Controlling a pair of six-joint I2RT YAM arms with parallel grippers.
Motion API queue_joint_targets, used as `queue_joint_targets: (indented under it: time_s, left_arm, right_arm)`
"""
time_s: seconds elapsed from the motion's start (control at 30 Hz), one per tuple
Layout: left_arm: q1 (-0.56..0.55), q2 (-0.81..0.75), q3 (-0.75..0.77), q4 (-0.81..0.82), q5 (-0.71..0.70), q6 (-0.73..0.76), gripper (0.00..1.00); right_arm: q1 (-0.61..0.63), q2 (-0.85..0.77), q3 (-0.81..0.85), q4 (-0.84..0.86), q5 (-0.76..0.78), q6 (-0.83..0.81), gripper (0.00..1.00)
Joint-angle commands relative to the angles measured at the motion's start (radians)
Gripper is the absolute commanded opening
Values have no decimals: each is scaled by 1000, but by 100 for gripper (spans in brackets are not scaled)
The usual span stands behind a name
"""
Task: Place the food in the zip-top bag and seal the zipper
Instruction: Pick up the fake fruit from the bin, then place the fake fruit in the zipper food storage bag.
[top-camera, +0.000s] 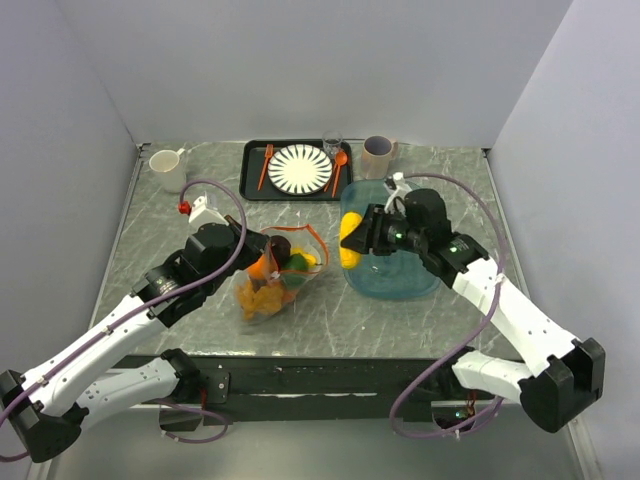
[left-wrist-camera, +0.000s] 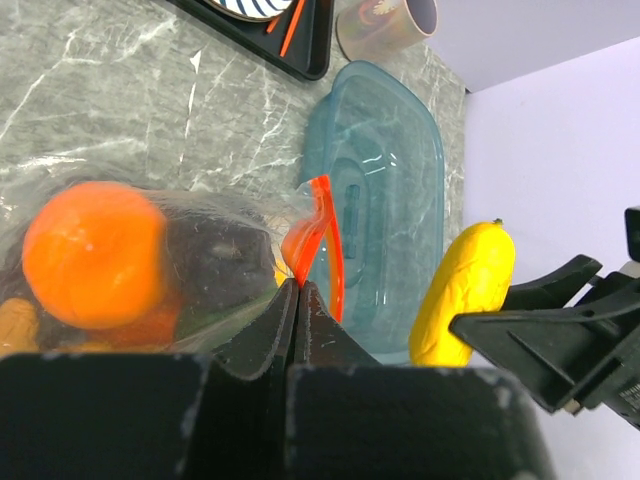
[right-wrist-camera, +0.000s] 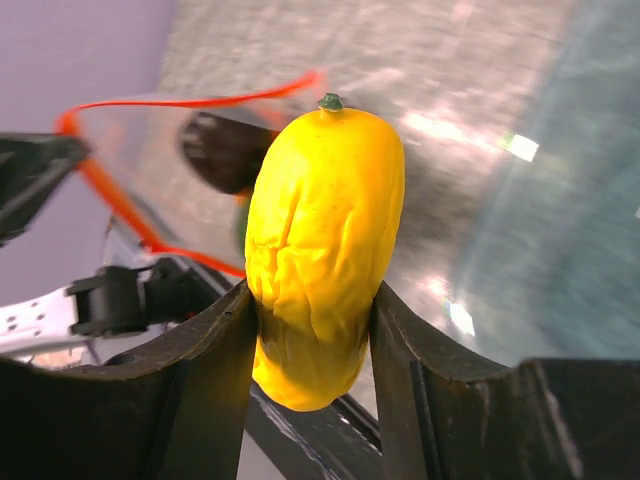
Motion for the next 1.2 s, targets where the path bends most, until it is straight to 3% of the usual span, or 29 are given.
queue_joint_targets:
  time_s: [0.0, 0.17, 0.53, 1.03, 1.17]
  left_arm:
    - [-3, 2, 29, 51, 16, 9, 1]
    - [-3, -1, 37, 46, 19, 14, 1]
    - [-3, 2, 34, 55, 20, 16, 1]
    - [-3, 10, 46, 52, 14, 9, 2]
    - [-3, 16, 34, 74, 49, 16, 2]
  right_arm:
    - [107, 77, 96, 107, 74, 23, 13]
    - [196, 195, 139, 174, 116, 39, 13]
    - [238, 355, 264, -46, -29, -98, 13]
    - [350, 358, 278, -138, 54, -193, 9]
    - [351, 415, 355, -168, 59, -216, 9]
